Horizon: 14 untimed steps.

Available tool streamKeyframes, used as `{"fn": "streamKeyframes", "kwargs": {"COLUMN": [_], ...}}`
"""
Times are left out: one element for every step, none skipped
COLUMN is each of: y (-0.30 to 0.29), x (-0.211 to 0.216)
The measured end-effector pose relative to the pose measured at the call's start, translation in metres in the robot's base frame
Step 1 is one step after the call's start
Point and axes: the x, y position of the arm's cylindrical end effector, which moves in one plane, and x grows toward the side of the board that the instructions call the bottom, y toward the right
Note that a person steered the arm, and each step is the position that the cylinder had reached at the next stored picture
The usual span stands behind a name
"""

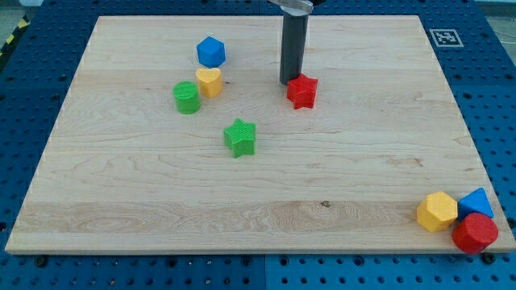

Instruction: Move the red star to the bottom left of the yellow hexagon

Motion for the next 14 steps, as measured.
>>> {"fn": "streamKeyframes", "kwargs": {"y": [0.014,0.031,0.032,0.032,0.032,0.032,0.032,0.032,0.03,0.021,0.012,-0.004,-0.036,-0.062], "x": [0.0,0.007,0.021,0.045,0.08,0.133,0.186,0.227,0.233,0.228,0.226,0.227,0.246,0.262]}}
